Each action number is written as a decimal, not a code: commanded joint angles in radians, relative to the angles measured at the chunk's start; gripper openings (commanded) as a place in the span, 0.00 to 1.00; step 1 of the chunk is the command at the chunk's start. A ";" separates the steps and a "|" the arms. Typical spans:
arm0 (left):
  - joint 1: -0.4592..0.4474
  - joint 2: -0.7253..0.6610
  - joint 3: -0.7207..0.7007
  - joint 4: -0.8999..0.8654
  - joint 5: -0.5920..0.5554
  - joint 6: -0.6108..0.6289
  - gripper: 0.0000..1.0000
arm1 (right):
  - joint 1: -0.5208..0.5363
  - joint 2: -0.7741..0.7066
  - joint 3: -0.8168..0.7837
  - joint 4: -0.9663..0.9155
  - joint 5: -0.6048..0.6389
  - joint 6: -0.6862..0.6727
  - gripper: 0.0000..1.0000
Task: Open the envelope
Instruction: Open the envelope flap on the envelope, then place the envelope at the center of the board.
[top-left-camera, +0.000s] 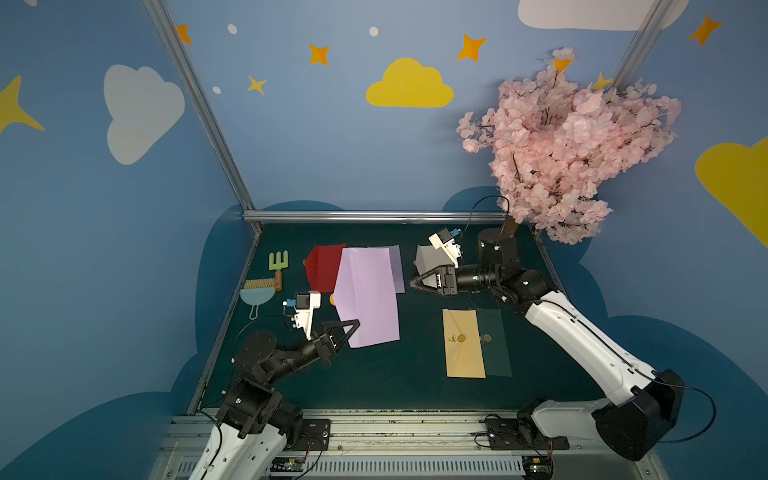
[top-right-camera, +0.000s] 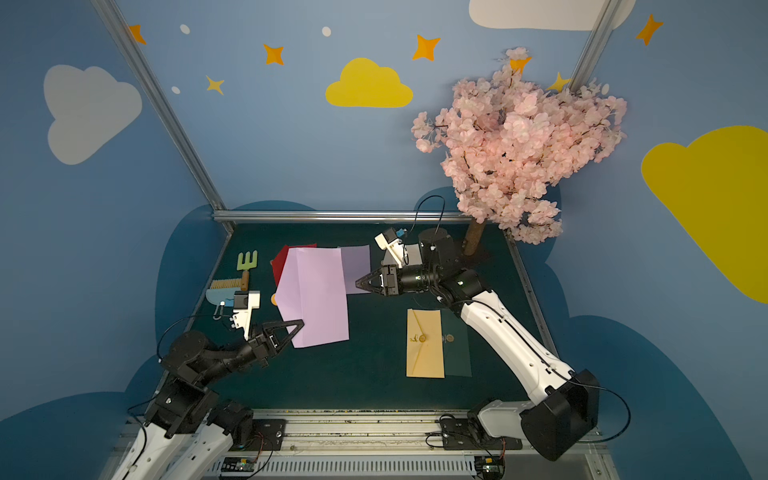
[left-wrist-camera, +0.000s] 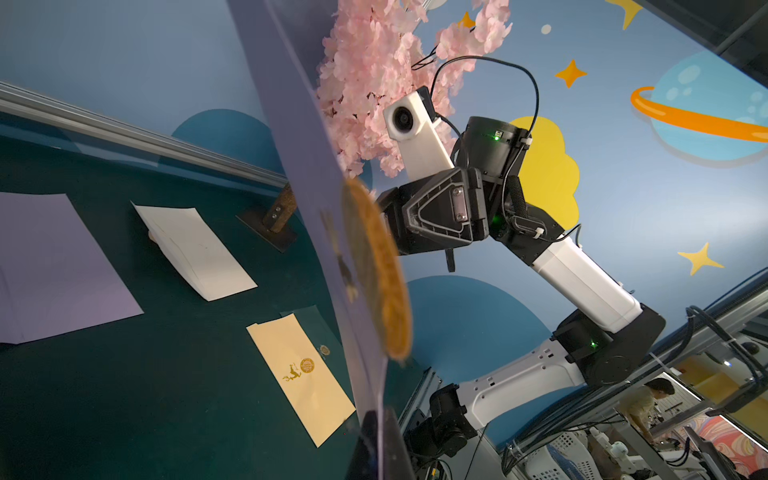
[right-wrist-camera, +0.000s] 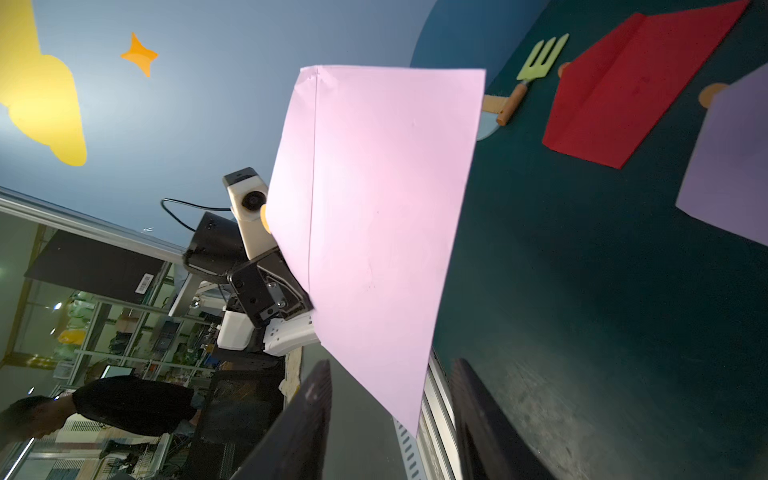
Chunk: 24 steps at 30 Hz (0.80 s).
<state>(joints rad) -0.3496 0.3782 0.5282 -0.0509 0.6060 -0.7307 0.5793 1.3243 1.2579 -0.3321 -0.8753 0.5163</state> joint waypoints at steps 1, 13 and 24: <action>0.039 0.016 -0.021 0.091 0.109 -0.048 0.03 | -0.004 0.016 -0.022 -0.049 0.021 -0.029 0.48; 0.320 0.284 -0.186 0.859 0.545 -0.570 0.03 | -0.005 -0.033 -0.221 0.407 -0.182 0.143 0.49; 0.325 0.220 -0.137 0.791 0.580 -0.563 0.03 | -0.001 0.085 -0.244 0.678 -0.196 0.329 0.47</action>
<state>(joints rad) -0.0284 0.6113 0.3775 0.7200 1.1591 -1.2877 0.5774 1.3727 1.0298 0.1814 -1.0439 0.7494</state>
